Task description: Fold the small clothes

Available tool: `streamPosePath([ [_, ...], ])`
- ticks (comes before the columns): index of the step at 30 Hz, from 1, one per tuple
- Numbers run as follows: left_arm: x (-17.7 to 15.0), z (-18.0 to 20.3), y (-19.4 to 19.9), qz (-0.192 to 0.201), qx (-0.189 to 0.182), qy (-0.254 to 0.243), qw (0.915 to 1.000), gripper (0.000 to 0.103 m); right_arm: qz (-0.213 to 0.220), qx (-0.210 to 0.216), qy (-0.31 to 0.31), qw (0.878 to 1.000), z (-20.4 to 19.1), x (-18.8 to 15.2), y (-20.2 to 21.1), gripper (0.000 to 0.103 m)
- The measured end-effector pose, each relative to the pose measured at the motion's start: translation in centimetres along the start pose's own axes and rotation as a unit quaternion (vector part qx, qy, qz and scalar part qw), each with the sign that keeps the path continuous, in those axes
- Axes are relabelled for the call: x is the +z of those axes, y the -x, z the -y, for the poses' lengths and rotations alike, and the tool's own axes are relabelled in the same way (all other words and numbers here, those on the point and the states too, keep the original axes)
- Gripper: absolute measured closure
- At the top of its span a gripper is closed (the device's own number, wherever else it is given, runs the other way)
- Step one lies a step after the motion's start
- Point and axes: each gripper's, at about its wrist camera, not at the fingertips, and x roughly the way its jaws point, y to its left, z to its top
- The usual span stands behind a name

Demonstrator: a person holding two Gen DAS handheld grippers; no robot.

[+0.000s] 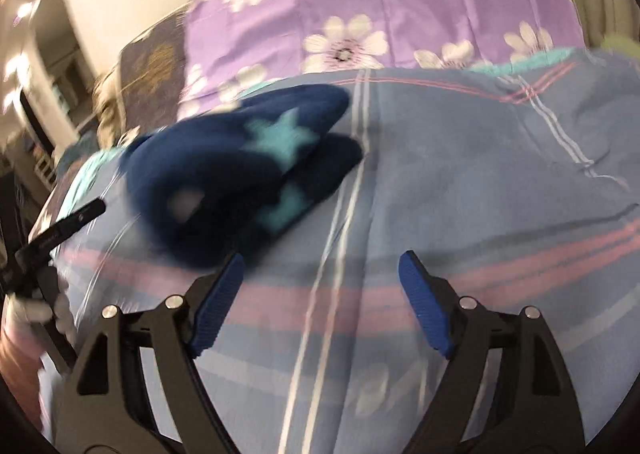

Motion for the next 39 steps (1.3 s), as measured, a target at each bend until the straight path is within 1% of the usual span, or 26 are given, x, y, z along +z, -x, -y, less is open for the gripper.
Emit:
streamPosePath([
  [3,-3.3,2.2,5.1,0.014,-0.018,-0.029,0.9993,0.011,0.024,-0.003,0.035,0.999,-2.9,-3.0,5.4,0.018],
  [5,-5.4,3.8,9.2,0.037,-0.015,-0.054,0.9977,0.007,0.05,-0.005,0.056,0.997,-4.8,-5.2,9.6,0.014],
  [6,-6.1,4.3,10.5,0.044,-0.012,-0.061,0.9971,0.005,0.062,-0.005,0.063,0.996,-5.7,-6.2,11.8,0.011],
  [7,-7.0,5.3,12.6,0.055,-0.012,-0.069,0.996,0.002,0.07,-0.004,0.065,0.995,-6.2,-6.7,13.1,0.009],
  [9,-8.2,6.7,16.1,0.07,-0.016,-0.078,0.9943,0.002,0.091,-0.001,0.059,0.994,-7.4,-8.5,17.2,0.002],
  [10,-8.6,7.3,17.4,0.077,-0.017,-0.08,0.9937,0.001,0.101,-0.001,0.053,0.993,-7.8,-9.2,19.0,0.002],
  [12,-9.6,8.7,20.9,0.099,-0.021,-0.081,0.9916,0.001,0.114,-0.002,0.041,0.993,-8.5,-10.0,21.5,0.002],
  [13,-10.0,9.1,22.0,0.105,-0.021,-0.08,0.991,0.001,0.12,-0.006,0.034,0.992,-8.7,-10.5,22.7,0.002],
  [16,-11.7,10.6,25.8,0.121,-0.017,-0.079,0.9893,0.001,0.13,-0.03,0.015,0.991,-9.2,-12.3,26.2,0.002],
  [19,-13.2,12.2,28.6,0.116,-0.011,-0.09,0.9891,0.001,0.125,-0.042,0.013,0.991,-9.3,-13.7,28.1,0.002],
  [21,-14.2,13.0,30.1,0.117,-0.015,-0.102,0.9878,0.001,0.124,-0.043,0.009,0.991,-9.2,-15.1,29.3,0.002],
  [26,-16.2,14.9,33.6,0.134,-0.015,-0.127,0.9827,0.001,0.117,-0.05,0.006,0.992,-9.2,-17.5,30.7,0.002],
  [30,-16.7,15.5,34.7,0.132,-0.018,-0.123,0.9834,0.001,0.128,-0.068,0.012,0.989,-9.7,-18.5,31.7,0.002],
  [34,-17.8,15.9,34.5,0.11,-0.012,-0.122,0.9863,0.001,0.128,-0.068,0.01,0.989,-10.0,-19.6,32.4,0.002],
  [39,-18.6,15.7,34.4,0.099,-0.014,-0.116,0.9882,0.001,0.125,-0.082,0.013,0.989,-10.0,-20.4,32.6,0.002],
])
